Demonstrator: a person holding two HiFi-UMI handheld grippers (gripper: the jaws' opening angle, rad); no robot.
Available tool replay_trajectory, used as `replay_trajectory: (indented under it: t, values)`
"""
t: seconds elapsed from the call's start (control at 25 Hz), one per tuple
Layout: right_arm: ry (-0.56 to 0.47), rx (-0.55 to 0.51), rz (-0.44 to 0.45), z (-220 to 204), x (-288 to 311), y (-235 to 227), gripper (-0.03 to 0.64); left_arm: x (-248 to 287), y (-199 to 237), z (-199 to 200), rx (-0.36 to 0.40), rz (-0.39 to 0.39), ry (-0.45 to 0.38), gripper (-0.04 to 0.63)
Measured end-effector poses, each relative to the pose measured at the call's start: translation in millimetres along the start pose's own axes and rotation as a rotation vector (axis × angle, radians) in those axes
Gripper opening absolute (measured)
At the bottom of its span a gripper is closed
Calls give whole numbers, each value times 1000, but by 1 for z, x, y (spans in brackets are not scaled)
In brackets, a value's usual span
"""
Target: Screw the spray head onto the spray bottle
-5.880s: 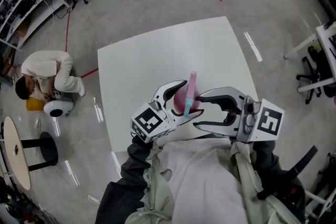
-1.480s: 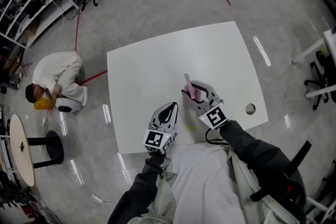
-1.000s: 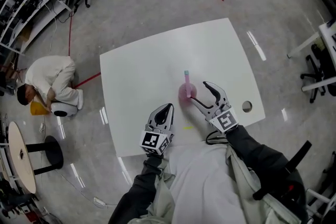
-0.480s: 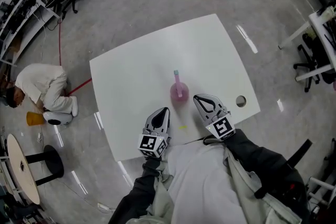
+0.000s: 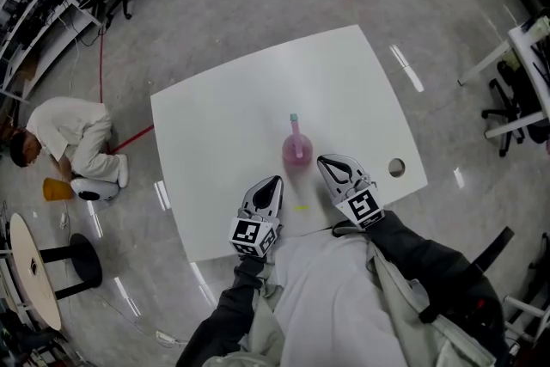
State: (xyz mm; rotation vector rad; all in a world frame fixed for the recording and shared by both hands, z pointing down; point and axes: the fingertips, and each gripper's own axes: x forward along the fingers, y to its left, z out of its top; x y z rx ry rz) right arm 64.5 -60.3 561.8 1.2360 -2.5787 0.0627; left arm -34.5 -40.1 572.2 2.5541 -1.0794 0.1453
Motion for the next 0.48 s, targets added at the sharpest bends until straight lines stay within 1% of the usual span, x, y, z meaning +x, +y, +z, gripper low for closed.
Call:
replay_trajectory:
  t: [0.12,0.48]
  values:
    - [15,9,6,-3,2,1,-6,-1,2,-3,-8,4,7,8]
    - [44,42,7,-14,3,-3,-6,3,-1,-9,-13,-17,33,8]
